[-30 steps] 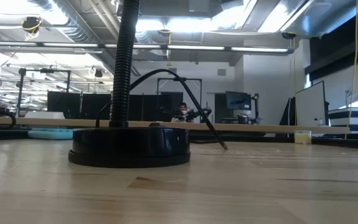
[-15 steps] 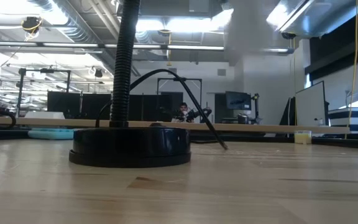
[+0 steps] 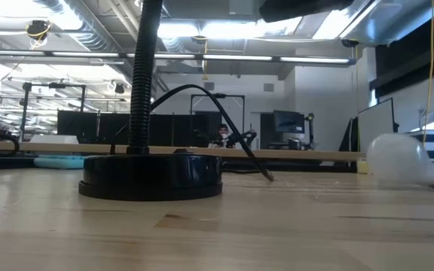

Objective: Screw lightbulb
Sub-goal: Remove the lightbulb from the black lamp, then return to Home Position

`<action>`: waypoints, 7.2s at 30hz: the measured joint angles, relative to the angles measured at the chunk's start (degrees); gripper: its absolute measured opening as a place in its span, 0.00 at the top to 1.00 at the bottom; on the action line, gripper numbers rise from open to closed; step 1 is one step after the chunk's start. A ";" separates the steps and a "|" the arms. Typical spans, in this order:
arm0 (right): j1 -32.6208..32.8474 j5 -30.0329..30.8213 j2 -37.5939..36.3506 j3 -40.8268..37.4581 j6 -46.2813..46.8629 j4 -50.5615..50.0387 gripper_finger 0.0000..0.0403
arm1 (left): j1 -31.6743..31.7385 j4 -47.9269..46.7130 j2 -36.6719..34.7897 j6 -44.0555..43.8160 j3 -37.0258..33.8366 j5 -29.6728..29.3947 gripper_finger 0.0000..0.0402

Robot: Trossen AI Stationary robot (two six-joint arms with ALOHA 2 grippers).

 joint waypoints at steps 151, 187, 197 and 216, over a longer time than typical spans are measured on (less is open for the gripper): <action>-41.24 -56.79 -99.12 -66.71 -1.01 11.91 0.96 | 19.97 73.08 -94.87 -17.18 -105.77 14.88 0.67; -41.24 -55.93 -98.60 -66.75 0.40 11.65 0.96 | 19.87 73.09 -94.75 -17.14 -105.79 14.83 0.67; -41.24 -55.91 -98.60 -66.75 0.40 11.63 0.96 | 19.87 73.09 -94.75 -17.14 -105.81 14.82 0.67; -41.24 -55.89 -98.60 -66.77 0.40 11.61 0.96 | 19.87 73.07 -94.75 -17.14 -105.81 14.82 0.67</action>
